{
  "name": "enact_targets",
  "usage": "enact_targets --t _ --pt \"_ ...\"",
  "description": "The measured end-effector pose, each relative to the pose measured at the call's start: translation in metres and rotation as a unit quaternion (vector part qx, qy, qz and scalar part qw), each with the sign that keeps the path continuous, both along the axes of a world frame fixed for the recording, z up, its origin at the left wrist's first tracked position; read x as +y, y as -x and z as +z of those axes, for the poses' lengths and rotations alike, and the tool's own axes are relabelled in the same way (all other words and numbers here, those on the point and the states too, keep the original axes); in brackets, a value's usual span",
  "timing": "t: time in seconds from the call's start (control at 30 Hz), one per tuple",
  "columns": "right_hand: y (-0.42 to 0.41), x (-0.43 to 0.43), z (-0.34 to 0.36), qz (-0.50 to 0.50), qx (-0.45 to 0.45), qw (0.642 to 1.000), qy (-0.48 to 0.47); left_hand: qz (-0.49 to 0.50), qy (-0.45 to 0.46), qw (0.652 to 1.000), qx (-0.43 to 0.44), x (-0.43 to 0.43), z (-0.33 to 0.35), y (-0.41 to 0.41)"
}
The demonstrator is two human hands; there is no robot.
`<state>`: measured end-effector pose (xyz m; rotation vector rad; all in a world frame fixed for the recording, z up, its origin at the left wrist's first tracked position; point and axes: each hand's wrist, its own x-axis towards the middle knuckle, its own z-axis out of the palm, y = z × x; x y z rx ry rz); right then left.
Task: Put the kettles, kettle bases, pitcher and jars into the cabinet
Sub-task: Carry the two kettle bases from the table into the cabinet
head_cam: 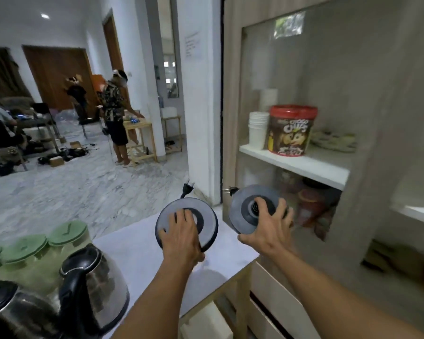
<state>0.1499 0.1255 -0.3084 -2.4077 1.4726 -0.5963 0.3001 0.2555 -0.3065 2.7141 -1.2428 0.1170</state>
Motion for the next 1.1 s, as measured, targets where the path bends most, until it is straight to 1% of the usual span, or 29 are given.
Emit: enact_targets --t 0.07,0.17,0.23,0.4,0.53,0.6,0.73,0.83,0.9,1.1 --pt "0.023 0.000 0.029 -0.047 -0.015 0.999 0.018 -0.051 0.020 0.998 -0.024 -0.013 0.027 0.013" --pt "0.065 0.012 0.065 -0.136 -0.044 0.989 0.050 -0.137 0.054 0.987 -0.069 -0.029 0.062 0.036" --pt "0.095 0.027 0.076 -0.186 -0.041 0.980 0.061 -0.185 0.079 0.977 -0.070 -0.034 0.078 0.057" --pt "0.183 0.068 0.093 -0.295 0.003 0.952 0.083 -0.314 0.110 0.941 -0.065 -0.046 0.111 0.134" --pt "0.256 0.094 0.108 -0.383 0.028 0.920 0.084 -0.412 0.127 0.901 -0.053 -0.057 0.125 0.206" --pt "0.293 0.101 0.117 -0.424 0.023 0.902 0.082 -0.451 0.128 0.881 -0.055 -0.063 0.129 0.244" --pt "0.358 0.096 0.129 -0.475 -0.003 0.878 0.062 -0.503 0.114 0.855 -0.047 -0.089 0.141 0.309" --pt "0.406 0.072 0.131 -0.497 0.002 0.867 0.043 -0.522 0.094 0.847 -0.043 -0.117 0.149 0.357" --pt "0.434 0.049 0.132 -0.502 0.008 0.865 0.024 -0.523 0.077 0.848 -0.034 -0.143 0.153 0.385" --pt "0.508 -0.040 0.137 -0.481 0.021 0.875 -0.050 -0.502 0.051 0.863 0.002 -0.234 0.146 0.464"
